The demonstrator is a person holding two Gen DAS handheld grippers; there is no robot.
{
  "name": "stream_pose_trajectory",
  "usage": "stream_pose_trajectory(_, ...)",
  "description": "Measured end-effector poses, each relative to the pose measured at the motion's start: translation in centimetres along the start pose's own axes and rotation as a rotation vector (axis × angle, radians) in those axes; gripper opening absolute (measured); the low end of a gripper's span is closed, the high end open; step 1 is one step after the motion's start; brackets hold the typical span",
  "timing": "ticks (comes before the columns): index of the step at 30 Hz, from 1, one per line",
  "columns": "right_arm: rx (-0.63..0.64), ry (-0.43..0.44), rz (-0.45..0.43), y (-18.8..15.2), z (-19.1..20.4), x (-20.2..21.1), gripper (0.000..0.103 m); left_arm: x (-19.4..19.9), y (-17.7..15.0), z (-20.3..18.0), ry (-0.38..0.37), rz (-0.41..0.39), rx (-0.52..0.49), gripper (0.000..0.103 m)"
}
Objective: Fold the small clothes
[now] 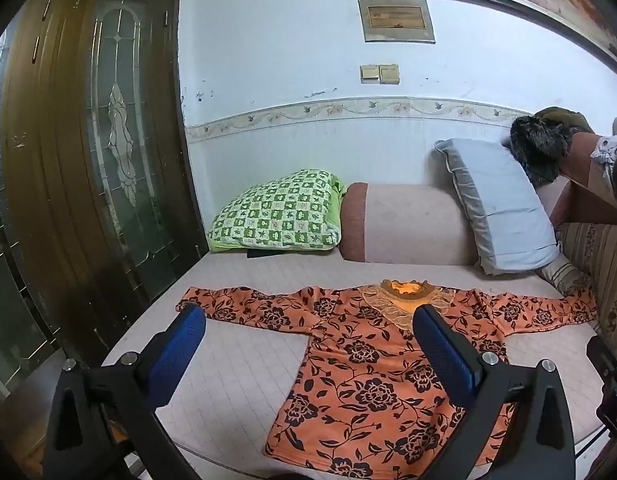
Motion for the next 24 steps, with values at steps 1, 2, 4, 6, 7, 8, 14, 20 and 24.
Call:
stream_pose_trajectory(1,0.000,0.001,0.003,0.0,0.0,-0.2,0.102,-0.1,-0.1,0.0,0.001,0.004,-0.002,0.103)
stream_pose_trajectory(2,0.000,0.002,0.008,-0.1,0.0,-0.4,0.102,-0.2,-0.2,0.0,0.003,0.008,-0.005,0.103)
stream_pose_trajectory(4,0.004,-0.002,0.014,-0.3,0.1,-0.8,0.102,-0.3,-0.4,0.0,0.008,0.013,-0.009,0.103)
stream_pose_trajectory(6,0.006,-0.002,0.019,-0.4,0.1,-1.2,0.102,-1.4,0.1,-0.9,0.015,0.026,-0.022,0.103)
stream_pose_trajectory(7,0.005,0.001,0.022,-0.3,0.0,-1.3,0.102,-1.5,0.0,-1.0,0.018,0.028,-0.023,0.103)
stream_pose_trajectory(8,0.003,0.001,0.024,-0.3,-0.1,-1.5,0.102,-1.6,0.0,-1.1,0.019,0.027,-0.024,0.103)
stream_pose_trajectory(14,0.000,0.002,0.034,-0.5,-0.3,-2.4,0.102,-1.9,0.2,-1.4,0.025,0.030,-0.031,0.103)
stream_pose_trajectory(20,0.009,-0.001,0.042,-0.6,-0.2,-2.7,0.102,-2.3,0.3,-1.5,0.029,0.039,-0.030,0.103)
stream_pose_trajectory(24,0.012,-0.005,0.044,-0.8,-0.3,-2.9,0.102,-2.7,0.2,-1.4,0.029,0.048,-0.031,0.103)
Point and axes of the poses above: each gripper's, at about its wrist camera, not at the fingertips, and x roughly against the way its jaws point, z to its left, y to its top, the point moved 2 cm from there along -x, roughly the way its jaws point, and after that the axes turned 10 degrees about y, right-handed, at the moved point
